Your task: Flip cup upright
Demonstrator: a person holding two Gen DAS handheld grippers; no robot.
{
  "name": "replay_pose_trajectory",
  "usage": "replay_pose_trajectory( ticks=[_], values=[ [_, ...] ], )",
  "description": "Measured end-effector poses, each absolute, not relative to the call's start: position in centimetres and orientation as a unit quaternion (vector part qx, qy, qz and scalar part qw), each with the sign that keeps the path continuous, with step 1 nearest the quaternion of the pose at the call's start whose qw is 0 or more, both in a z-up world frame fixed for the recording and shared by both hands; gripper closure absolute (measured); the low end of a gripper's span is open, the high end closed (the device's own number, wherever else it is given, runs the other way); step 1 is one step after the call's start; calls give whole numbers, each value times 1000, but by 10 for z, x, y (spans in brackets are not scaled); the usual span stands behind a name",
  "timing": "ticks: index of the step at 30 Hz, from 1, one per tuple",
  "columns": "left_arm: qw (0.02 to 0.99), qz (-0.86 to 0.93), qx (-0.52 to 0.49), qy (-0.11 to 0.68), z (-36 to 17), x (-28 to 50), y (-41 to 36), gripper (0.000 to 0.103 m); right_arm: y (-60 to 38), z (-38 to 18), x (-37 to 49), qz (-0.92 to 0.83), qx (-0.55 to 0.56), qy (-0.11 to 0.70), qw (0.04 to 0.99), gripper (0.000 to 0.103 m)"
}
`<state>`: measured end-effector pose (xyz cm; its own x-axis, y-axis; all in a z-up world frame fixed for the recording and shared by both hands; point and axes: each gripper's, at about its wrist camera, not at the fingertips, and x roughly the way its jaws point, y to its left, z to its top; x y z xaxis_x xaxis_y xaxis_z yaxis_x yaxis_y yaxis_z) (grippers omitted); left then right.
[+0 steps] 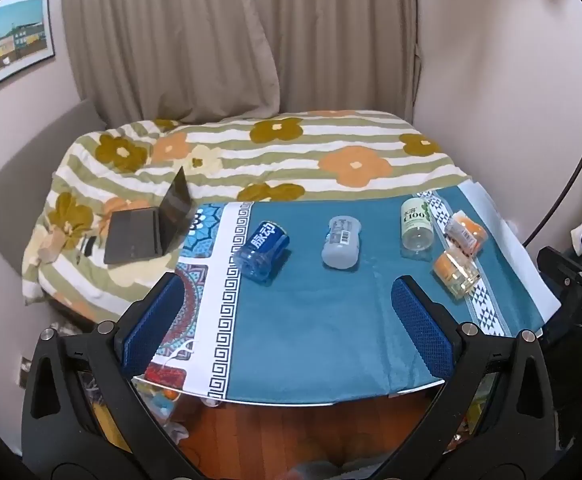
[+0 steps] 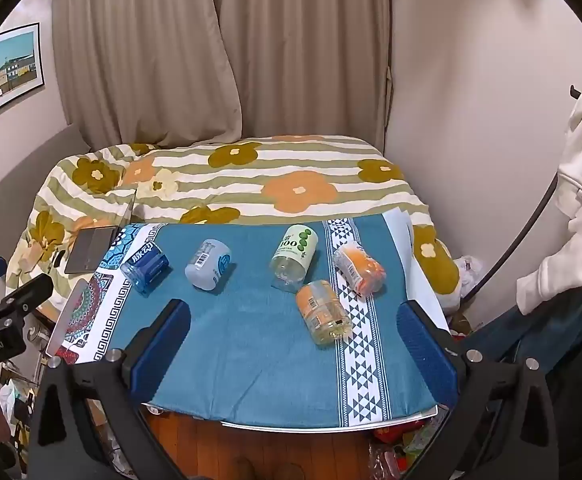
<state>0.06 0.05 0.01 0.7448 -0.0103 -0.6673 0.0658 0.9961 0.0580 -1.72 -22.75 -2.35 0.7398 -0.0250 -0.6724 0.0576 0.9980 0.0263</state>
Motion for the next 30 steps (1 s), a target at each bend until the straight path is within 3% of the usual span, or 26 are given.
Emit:
replay_pose_trajectory(
  ticks=[30],
  values=[
    [940, -23, 40, 338, 10, 3, 2, 0, -227, -24, -14, -20, 27, 361, 932, 0]
  ],
)
